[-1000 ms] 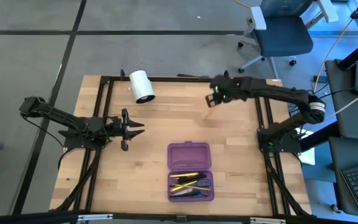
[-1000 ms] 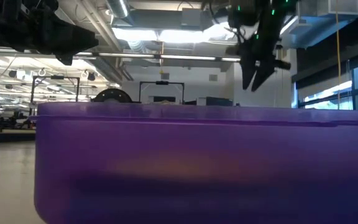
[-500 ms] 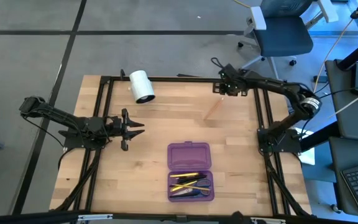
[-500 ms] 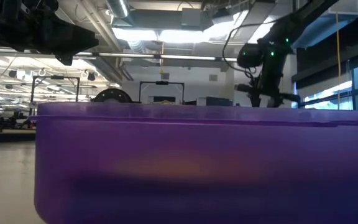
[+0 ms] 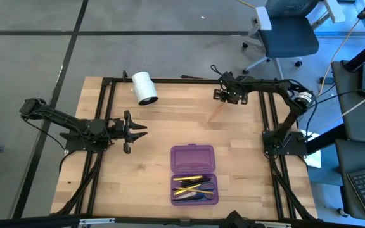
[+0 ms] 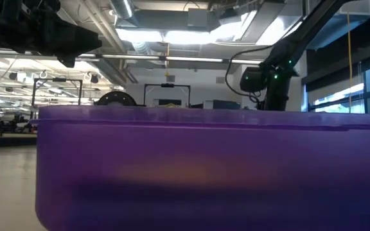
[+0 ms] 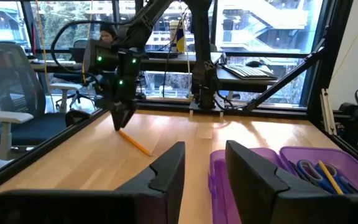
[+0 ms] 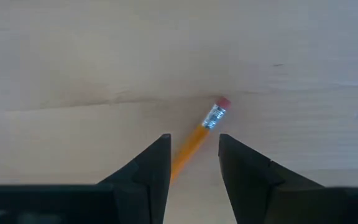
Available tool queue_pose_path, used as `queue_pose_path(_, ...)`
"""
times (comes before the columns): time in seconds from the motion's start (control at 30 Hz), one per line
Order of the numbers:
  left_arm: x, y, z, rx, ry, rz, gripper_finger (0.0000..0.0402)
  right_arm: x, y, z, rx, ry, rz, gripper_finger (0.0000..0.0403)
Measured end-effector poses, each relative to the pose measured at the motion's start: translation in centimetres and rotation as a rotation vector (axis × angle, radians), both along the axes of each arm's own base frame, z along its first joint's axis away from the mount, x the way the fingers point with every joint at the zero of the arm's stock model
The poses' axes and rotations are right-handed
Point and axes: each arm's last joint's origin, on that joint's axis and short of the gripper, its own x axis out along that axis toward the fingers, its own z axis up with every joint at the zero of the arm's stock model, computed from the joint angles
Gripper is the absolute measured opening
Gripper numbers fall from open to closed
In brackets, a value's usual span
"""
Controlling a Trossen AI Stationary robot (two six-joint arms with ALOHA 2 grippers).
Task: Pick & place school supplies into a supply box
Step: Put the orange pencil into the purple supply box
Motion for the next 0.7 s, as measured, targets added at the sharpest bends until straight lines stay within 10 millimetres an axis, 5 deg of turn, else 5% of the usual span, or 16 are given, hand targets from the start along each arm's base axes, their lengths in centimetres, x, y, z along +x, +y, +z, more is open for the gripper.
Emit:
queue_pose_path(0.3, 0.0, 0.0, 0.0, 0.000, 0.000, 0.001, 0.0107, 0.1, -0.4, -1.3, 0.019, 0.029, -0.004, 0.0139)
queue_pose_path(0.7, 0.0, 0.0, 0.0, 0.000, 0.001, 0.001, 0.0110, -0.3, -0.5, -1.6, 0.007, 0.111, 0.257, 0.0132)
